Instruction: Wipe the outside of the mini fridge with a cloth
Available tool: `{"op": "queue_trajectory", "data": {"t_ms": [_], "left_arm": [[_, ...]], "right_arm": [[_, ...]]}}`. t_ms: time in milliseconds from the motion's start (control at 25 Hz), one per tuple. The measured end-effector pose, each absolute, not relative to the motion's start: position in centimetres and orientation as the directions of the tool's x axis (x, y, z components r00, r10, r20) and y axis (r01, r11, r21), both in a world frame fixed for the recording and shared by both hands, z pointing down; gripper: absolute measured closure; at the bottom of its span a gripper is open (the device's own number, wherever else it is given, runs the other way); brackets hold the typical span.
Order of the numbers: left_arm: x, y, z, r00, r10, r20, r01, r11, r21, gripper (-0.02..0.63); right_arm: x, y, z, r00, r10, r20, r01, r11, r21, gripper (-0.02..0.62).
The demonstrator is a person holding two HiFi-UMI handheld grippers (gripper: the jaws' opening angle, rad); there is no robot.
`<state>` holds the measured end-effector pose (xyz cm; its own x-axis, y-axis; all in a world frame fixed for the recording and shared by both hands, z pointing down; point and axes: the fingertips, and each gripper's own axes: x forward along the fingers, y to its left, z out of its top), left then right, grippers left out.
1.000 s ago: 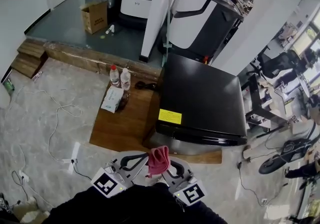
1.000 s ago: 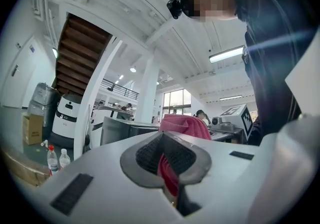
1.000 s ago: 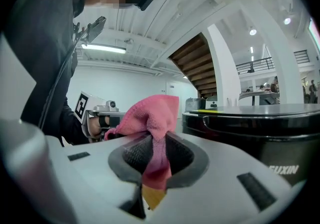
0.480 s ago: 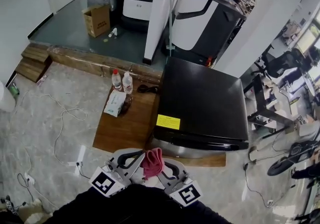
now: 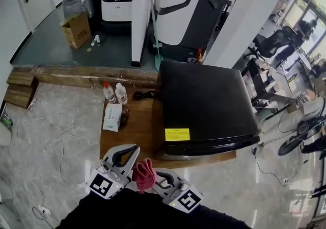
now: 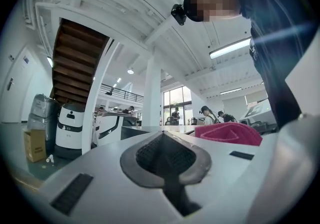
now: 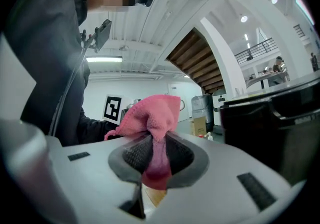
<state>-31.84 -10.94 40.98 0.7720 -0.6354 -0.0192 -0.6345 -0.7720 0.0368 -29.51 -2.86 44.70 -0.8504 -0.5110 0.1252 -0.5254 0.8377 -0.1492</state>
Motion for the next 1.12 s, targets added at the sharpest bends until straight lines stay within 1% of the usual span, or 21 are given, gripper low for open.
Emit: {"op": "queue_trajectory", "data": {"t_ms": [120,240,360,440,520,640,720,880,1000,1120], "left_arm": [[-36.3,-14.5,41.2,0.820,-0.571,-0.040,-0.571,-0.821,0.029,0.601],[-40.7,-18.4,41.9,0.858,-0.512,-0.030,-0.512,-0.859,0.017,0.601],[-44.2,-21.4,42.7,0.891,-0.454,0.002,-0.454,-0.891,-0.015,0.601],[-45.1,-22.9,42.8,0.907,-0.421,0.014,-0.420,-0.907,-0.022,0.601],[-45.0,-24.3,42.4,0.921,-0.390,-0.017,-0.390,-0.921,-0.013,0.601],[-43.7,-26.2,42.4,0.933,-0.354,-0.073,-0.352,-0.935,0.038,0.601],[-42.6,-27.5,42.7,0.938,-0.341,-0.069,-0.338,-0.940,0.051,0.601],[-40.8,-28.8,42.1,0.951,-0.302,-0.069,-0.301,-0.953,0.028,0.601],[-39.7,-29.1,42.2,0.960,-0.275,-0.058,-0.274,-0.962,0.012,0.601],[-38.7,-29.1,42.6,0.968,-0.248,-0.036,-0.248,-0.969,0.002,0.601]], "right_arm": [[-34.8,-6.2,45.3,-0.801,-0.593,0.081,-0.590,0.759,-0.273,0.528],[-38.5,-12.1,46.3,-0.684,-0.729,0.034,-0.671,0.611,-0.420,0.528],[-39.1,-17.8,47.0,-0.489,-0.872,-0.009,-0.695,0.396,-0.599,0.528],[-37.5,-20.7,47.2,-0.335,-0.942,-0.030,-0.669,0.260,-0.697,0.528],[-35.6,-22.9,47.1,-0.193,-0.980,-0.052,-0.618,0.163,-0.769,0.528],[-32.9,-25.1,46.7,-0.033,-0.994,-0.101,-0.559,0.102,-0.823,0.528],[-31.0,-25.8,47.0,0.069,-0.992,-0.106,-0.514,0.056,-0.856,0.528],[-27.5,-26.7,48.6,0.259,-0.962,-0.092,-0.361,-0.008,-0.932,0.532],[-25.8,-27.2,49.7,0.356,-0.930,-0.090,-0.259,-0.005,-0.966,0.532],[-25.0,-27.9,50.0,0.415,-0.904,-0.106,-0.190,0.028,-0.981,0.532]]}}
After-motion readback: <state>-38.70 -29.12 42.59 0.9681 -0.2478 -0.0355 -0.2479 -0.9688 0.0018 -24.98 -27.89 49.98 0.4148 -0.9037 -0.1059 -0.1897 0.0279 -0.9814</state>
